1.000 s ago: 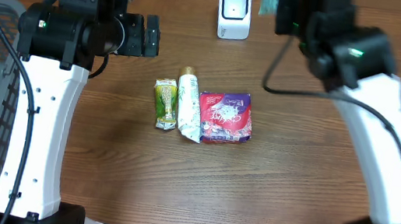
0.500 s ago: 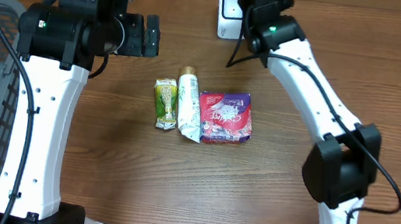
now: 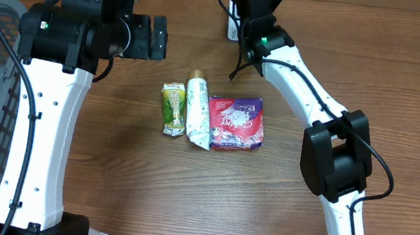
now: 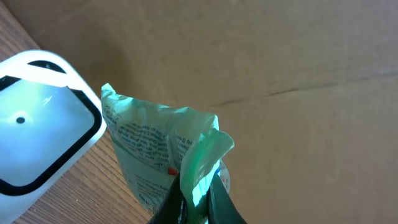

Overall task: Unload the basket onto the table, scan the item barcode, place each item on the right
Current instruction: 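Lift teal pack and hold it over the white scanner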

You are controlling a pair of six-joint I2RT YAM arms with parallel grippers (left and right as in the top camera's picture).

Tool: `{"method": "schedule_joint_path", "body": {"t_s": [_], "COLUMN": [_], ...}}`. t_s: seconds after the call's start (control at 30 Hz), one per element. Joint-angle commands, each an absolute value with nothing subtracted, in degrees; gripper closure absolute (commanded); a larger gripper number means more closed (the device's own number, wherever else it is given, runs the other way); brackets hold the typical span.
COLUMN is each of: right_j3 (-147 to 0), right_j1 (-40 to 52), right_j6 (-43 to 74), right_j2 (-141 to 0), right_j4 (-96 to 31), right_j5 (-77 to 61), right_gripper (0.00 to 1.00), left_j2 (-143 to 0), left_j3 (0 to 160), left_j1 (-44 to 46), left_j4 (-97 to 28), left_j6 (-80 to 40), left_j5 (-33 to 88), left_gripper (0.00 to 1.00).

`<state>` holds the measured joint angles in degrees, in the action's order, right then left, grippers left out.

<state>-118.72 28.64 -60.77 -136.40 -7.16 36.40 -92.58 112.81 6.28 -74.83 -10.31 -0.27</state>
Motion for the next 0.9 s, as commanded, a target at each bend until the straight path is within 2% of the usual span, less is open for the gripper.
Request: {"method": "schedule_joint_path", "body": {"t_s": [0.0, 0.87], "right_j3": [-119.52, -115.33], "right_j1": [29.56, 31.55], "right_j6": [-63.77, -63.55], "right_j2": [-136.68, -136.7], "right_j4": [-6.22, -0.45], "right_j5": [36.77, 40.23], "right_gripper": [0.96, 0.96], "left_j2": [-92.66, -92.66], "left_j3": [113.34, 113.34], "left_j1": [6.39, 6.39], "left_j4": [-74.78, -74.78], "left_j6": [-9.82, -9.82], "left_j5": [-0.58, -0.6], "left_gripper": [0.0, 0.01]}}
